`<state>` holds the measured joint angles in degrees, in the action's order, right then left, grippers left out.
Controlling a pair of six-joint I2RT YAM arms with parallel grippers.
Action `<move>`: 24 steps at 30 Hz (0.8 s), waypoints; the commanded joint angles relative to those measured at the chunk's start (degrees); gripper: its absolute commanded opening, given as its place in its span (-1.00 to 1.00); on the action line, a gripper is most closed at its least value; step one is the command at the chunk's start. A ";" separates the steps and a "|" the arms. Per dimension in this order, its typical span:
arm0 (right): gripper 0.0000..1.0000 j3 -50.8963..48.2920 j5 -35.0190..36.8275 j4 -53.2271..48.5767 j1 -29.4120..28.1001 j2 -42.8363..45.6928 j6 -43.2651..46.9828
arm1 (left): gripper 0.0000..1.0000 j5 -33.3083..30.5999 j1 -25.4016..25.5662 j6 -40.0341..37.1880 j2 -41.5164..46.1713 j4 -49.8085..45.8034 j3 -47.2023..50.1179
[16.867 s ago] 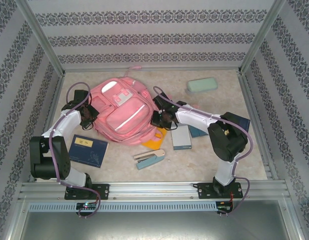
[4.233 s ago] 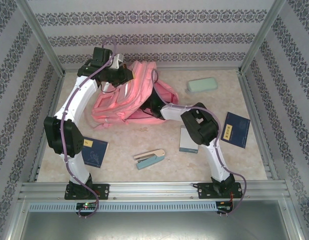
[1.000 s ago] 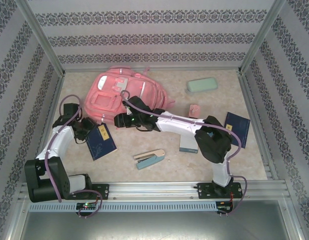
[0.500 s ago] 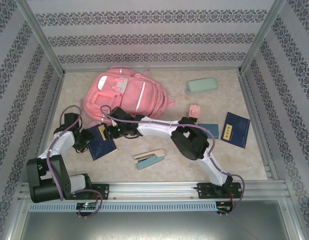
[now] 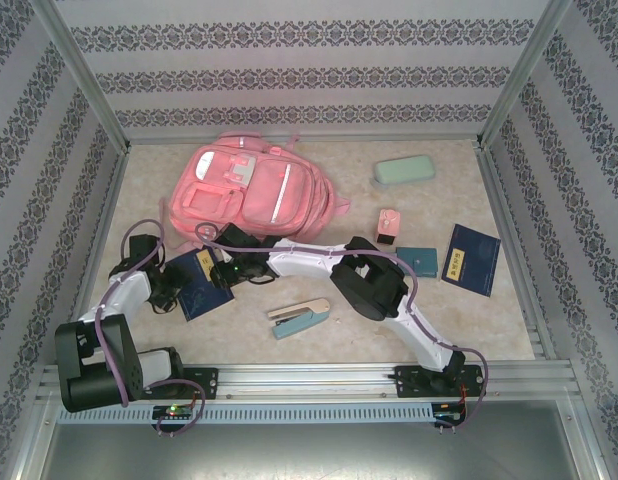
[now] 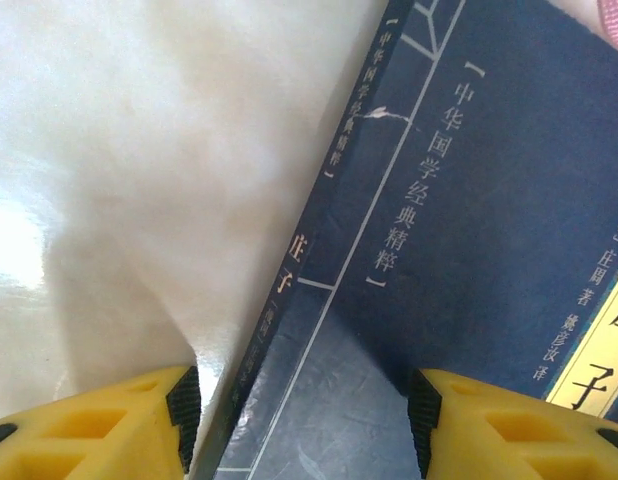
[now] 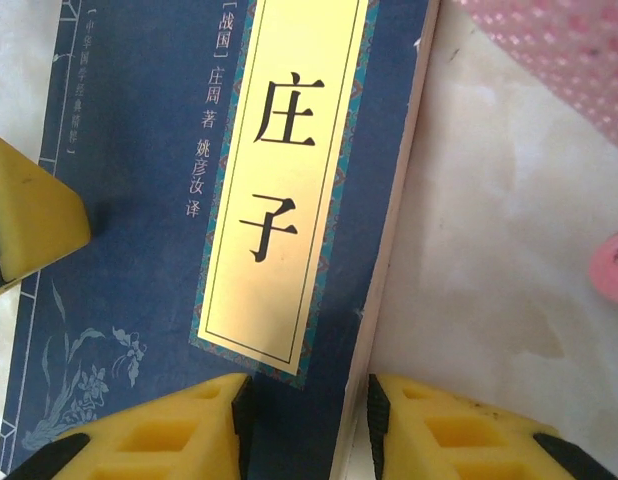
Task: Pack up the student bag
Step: Pick up the book from the middle-left of the table.
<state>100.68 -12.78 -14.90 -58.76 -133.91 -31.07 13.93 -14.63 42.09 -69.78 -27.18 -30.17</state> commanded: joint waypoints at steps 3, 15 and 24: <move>-0.35 1.18 -1.84 -0.63 -0.52 -1.88 0.76 | 0.13 13.17 0.22 2.07 0.61 11.92 3.55; -0.35 0.89 -3.19 -0.08 -0.48 -1.02 0.52 | 0.08 30.75 0.32 10.36 13.47 27.71 7.13; -0.35 0.16 -2.72 -0.01 -0.31 -0.20 0.26 | -0.04 27.38 0.31 6.90 13.25 19.67 5.70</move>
<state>100.88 -13.02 -15.92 -57.25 -133.97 -31.14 38.63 -15.07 51.03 -56.53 -4.08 -22.74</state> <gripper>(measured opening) 0.324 0.487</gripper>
